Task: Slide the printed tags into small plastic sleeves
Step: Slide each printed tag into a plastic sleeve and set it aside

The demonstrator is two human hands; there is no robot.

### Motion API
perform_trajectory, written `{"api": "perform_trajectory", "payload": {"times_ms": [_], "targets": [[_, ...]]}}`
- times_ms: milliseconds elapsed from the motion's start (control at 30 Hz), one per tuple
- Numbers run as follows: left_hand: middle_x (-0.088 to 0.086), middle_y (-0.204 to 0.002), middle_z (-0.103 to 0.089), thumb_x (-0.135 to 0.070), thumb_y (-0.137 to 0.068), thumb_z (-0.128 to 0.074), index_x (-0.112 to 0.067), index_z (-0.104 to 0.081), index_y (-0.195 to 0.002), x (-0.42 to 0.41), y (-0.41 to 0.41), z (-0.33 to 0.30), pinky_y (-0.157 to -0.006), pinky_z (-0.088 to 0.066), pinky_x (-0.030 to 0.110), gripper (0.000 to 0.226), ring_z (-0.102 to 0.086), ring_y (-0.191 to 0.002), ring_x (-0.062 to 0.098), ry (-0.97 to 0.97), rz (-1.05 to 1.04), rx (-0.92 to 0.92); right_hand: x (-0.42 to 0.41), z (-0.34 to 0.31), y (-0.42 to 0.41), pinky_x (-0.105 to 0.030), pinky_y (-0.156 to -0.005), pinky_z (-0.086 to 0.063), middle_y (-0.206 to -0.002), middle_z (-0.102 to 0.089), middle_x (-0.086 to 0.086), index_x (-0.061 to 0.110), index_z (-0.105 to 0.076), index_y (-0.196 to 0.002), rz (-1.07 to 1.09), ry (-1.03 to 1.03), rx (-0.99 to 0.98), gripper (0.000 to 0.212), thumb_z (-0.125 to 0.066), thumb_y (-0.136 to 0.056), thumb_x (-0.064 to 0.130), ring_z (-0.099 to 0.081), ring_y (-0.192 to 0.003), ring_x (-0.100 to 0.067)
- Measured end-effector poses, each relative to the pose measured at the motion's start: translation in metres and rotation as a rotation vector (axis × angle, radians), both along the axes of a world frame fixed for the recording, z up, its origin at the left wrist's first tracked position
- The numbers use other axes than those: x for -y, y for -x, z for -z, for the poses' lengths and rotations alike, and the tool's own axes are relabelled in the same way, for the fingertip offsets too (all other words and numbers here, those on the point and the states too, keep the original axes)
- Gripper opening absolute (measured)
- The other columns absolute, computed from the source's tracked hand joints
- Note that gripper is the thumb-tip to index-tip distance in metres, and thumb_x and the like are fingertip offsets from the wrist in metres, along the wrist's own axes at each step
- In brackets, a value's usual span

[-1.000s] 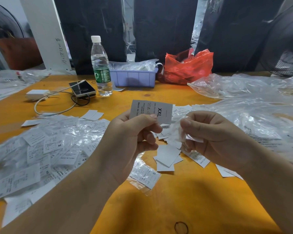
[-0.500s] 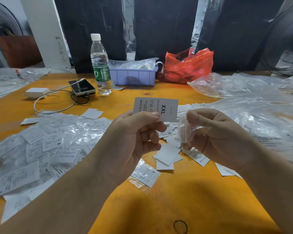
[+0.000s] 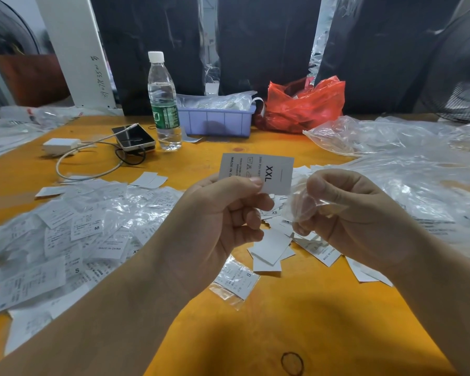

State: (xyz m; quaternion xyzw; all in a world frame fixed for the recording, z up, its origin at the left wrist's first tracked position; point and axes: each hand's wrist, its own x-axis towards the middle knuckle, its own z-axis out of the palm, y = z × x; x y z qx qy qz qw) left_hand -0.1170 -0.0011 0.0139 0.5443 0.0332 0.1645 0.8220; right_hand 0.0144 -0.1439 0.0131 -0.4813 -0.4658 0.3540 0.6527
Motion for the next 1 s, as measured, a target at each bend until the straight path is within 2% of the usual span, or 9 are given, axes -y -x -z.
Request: {"api": "perform_trajectory", "payload": {"times_ms": [100, 300, 533, 633, 1000], "targets": [[0.003, -0.064, -0.063, -0.02, -0.074, -0.063, -0.013, -0.071, -0.092, 0.0001, 0.0007, -0.0006, -0.046, -0.049, 0.023, 0.021, -0.052, -0.047, 0.009, 0.017, -0.008, 0.0, -0.0008, -0.0004, 0.0016, -0.026, -0.058, -0.045, -0.068, -0.062, -0.002, 0.012, -0.071, -0.067, -0.02, -0.01, 0.007, 0.03, -0.076, -0.072, 0.041, -0.056, -0.062, -0.016], [0.001, -0.062, -0.063, -0.021, -0.074, -0.062, -0.011, -0.063, -0.104, 0.0022, 0.0023, -0.0032, -0.046, -0.048, 0.022, 0.032, -0.052, -0.047, 0.008, 0.03, 0.001, -0.001, -0.0008, 0.0005, 0.0013, -0.026, -0.059, -0.045, -0.07, -0.065, -0.002, 0.014, -0.073, -0.069, -0.001, -0.011, 0.012, 0.024, -0.075, -0.072, 0.038, -0.058, -0.063, -0.014], [0.001, -0.06, -0.062, -0.017, -0.069, -0.068, -0.01, -0.065, -0.095, 0.004, 0.0051, -0.0062, -0.044, -0.047, 0.022, 0.028, -0.052, -0.046, 0.008, 0.1, 0.001, -0.003, -0.0014, 0.0013, 0.0008, -0.025, -0.058, -0.047, -0.071, -0.066, -0.001, 0.016, -0.074, -0.07, 0.01, -0.012, 0.013, 0.024, -0.077, -0.071, 0.04, -0.059, -0.063, -0.014], [0.0, -0.06, -0.062, -0.021, -0.067, -0.062, -0.01, -0.064, -0.095, 0.0044, 0.0059, -0.0076, -0.044, -0.047, 0.022, 0.03, -0.051, -0.046, 0.008, 0.118, 0.003, 0.001, -0.0015, 0.0014, 0.001, -0.025, -0.058, -0.047, -0.071, -0.065, -0.001, 0.016, -0.074, -0.07, 0.012, -0.018, 0.014, 0.022, -0.075, -0.072, 0.038, -0.059, -0.063, -0.014], [0.001, -0.061, -0.064, -0.022, -0.066, -0.064, -0.008, -0.063, -0.096, 0.0046, 0.0037, -0.0058, -0.043, -0.048, 0.022, 0.033, -0.052, -0.046, 0.007, 0.039, -0.074, 0.001, -0.0009, 0.0007, 0.0028, -0.025, -0.059, -0.047, -0.071, -0.066, -0.002, 0.016, -0.074, -0.069, 0.003, -0.002, 0.036, 0.024, -0.077, -0.07, 0.04, -0.059, -0.063, -0.014]]}}
